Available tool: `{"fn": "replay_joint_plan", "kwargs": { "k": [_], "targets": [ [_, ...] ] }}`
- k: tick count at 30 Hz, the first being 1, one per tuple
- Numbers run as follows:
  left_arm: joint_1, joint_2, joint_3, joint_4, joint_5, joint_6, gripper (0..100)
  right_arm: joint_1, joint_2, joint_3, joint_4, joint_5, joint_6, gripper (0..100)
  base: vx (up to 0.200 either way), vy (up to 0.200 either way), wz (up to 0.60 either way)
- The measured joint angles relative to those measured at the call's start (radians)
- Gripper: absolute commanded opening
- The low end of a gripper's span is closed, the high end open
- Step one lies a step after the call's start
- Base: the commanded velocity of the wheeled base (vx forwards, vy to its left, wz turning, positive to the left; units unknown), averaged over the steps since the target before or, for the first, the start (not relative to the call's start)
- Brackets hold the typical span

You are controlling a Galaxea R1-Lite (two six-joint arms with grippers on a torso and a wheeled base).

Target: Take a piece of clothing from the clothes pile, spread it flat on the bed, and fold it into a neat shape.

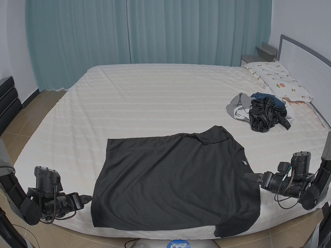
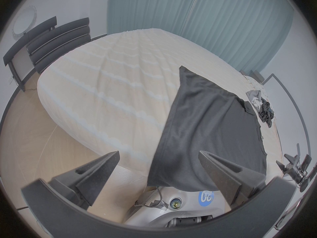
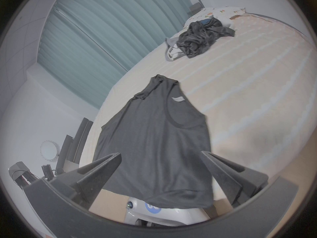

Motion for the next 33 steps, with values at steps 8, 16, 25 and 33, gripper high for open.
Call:
{"fn": "replay_joint_plan", "kwargs": {
  "k": [8,16,25,33],
  "targets": [
    [-0.007,0.033,-0.052,-0.002,-0.007,-0.156,100,0.038,0.083,-0.238,0.12,-0.021,0.024,100,0.1,0.0,0.0],
    [-0.033,0.082,-0.097,-0.002,-0.01,-0.233,100,0.048,0.22,-0.64,0.382,-0.027,0.096,100,0.1,0.0,0.0],
    [-0.046,0.113,-0.106,-0.003,-0.03,-0.261,100,0.072,0.414,-1.078,0.656,-0.089,0.184,100,0.0,0.0,0.0],
    [-0.052,0.129,-0.11,-0.004,-0.049,-0.298,100,0.093,0.576,-1.34,0.878,-0.155,0.228,100,0.0,0.0,0.0]
  ]
}}
